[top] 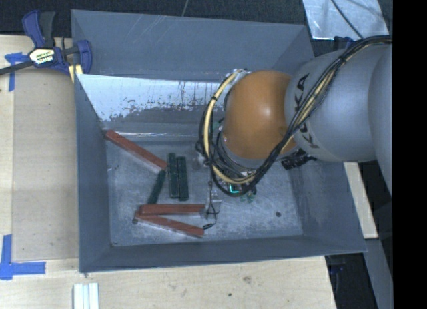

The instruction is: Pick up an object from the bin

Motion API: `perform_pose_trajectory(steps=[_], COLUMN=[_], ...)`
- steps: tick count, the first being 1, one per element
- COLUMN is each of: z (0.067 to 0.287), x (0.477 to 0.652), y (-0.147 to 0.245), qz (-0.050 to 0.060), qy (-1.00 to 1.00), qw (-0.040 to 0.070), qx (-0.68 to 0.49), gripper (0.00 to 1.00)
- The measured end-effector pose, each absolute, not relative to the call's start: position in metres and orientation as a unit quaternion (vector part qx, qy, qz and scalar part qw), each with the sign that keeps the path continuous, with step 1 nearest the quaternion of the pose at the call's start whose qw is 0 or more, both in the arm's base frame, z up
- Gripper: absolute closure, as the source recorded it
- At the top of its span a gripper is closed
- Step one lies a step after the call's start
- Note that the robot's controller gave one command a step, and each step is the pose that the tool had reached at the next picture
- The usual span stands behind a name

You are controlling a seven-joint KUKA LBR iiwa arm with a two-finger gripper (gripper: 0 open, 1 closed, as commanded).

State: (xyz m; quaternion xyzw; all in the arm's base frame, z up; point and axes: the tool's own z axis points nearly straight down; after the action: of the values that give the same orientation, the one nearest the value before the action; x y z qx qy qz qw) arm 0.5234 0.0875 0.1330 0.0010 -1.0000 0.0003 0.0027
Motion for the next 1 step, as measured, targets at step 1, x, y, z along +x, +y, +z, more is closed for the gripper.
perform_pose_trajectory(steps=[1], z=[0.1371], x=[0.5255], y=[0.0874], qz=[0.0], qy=[-1.0], qw=[-0.001], qx=[0.0], gripper=[0.0])
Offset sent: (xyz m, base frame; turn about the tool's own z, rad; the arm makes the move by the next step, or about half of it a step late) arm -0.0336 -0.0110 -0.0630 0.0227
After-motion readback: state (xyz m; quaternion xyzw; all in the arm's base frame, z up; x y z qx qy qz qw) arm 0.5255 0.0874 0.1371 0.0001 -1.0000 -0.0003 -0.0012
